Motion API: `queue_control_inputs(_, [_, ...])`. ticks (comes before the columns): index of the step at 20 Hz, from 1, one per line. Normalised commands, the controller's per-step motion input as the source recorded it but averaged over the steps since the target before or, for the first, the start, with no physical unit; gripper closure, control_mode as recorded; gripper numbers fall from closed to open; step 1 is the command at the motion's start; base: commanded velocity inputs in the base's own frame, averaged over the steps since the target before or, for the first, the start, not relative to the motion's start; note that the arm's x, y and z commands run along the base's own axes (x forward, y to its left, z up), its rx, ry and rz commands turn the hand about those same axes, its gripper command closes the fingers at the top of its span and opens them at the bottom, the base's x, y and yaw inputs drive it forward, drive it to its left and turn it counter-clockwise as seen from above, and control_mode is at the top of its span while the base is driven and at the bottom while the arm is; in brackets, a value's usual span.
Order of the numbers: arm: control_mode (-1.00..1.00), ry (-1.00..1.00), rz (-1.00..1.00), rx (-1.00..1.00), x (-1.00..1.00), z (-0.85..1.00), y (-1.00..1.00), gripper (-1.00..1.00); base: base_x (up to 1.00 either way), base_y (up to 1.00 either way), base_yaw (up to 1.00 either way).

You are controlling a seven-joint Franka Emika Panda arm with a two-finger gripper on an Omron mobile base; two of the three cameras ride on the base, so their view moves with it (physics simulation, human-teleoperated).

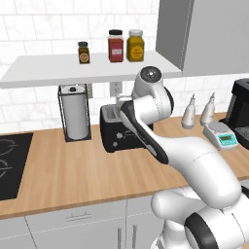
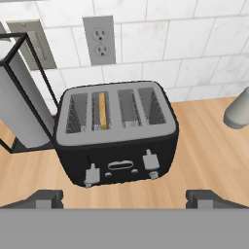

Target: Start the toaster. Once the lever pops up, take the bread to the plate on the dining counter.

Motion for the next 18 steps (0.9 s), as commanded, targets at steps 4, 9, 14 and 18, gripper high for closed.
queue_control_inputs(4, [-1.00, 0.00, 0.00, 0.00, 0.00, 0.00, 0.00, -1.00, 0.00, 0.00, 0.00])
queue_control_inputs(9, [-1.00, 0.00, 0.00, 0.00, 0.00, 0.00, 0.00, -1.00, 0.00, 0.00, 0.00])
queue_control_inputs(14, [-1.00, 0.00, 0.00, 0.00, 0.00, 0.00, 0.00, -1.00, 0.00, 0.00, 0.00])
queue_control_inputs(18, [-1.00, 0.00, 0.00, 0.00, 0.00, 0.00, 0.00, -1.00, 0.00, 0.00, 0.00])
